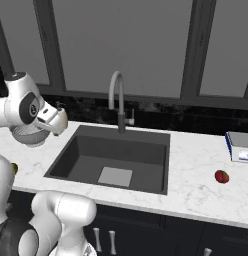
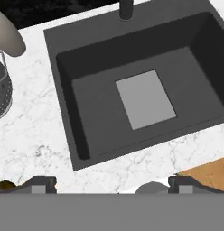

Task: Put the colander in the sink, put the mango, kiwi in the colander, and turn on the sink faucet and pour water over the colander.

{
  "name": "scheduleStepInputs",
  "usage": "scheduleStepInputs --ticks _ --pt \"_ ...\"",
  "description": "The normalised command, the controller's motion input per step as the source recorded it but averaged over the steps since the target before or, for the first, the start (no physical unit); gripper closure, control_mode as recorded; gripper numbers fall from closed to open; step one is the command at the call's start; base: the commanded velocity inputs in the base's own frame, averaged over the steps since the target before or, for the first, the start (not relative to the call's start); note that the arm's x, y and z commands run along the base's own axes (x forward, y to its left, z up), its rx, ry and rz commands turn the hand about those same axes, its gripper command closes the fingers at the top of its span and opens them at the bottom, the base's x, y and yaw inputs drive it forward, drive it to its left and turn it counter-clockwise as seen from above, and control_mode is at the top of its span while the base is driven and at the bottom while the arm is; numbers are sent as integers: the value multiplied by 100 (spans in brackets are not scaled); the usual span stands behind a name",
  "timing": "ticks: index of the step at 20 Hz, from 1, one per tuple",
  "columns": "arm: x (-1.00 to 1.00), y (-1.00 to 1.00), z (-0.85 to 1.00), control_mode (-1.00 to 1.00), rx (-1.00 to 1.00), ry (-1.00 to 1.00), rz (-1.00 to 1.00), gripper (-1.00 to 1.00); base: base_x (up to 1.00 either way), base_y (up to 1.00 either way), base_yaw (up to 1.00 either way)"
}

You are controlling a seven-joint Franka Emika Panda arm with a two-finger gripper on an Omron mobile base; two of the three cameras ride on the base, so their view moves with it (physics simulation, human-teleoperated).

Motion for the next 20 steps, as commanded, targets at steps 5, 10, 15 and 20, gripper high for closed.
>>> scheduleStepInputs --ticks 5,10,15,20 --pt "16 51 -16 -100 1 2 -27 -100 0 0 0" --pt "3 32 -15 -100 8 0 -17 -100 0 0 0" --pt "19 23 -18 -100 22 0 -18 -100 0 0 0" --pt "54 39 -4 -100 27 2 -21 -100 0 0 0"
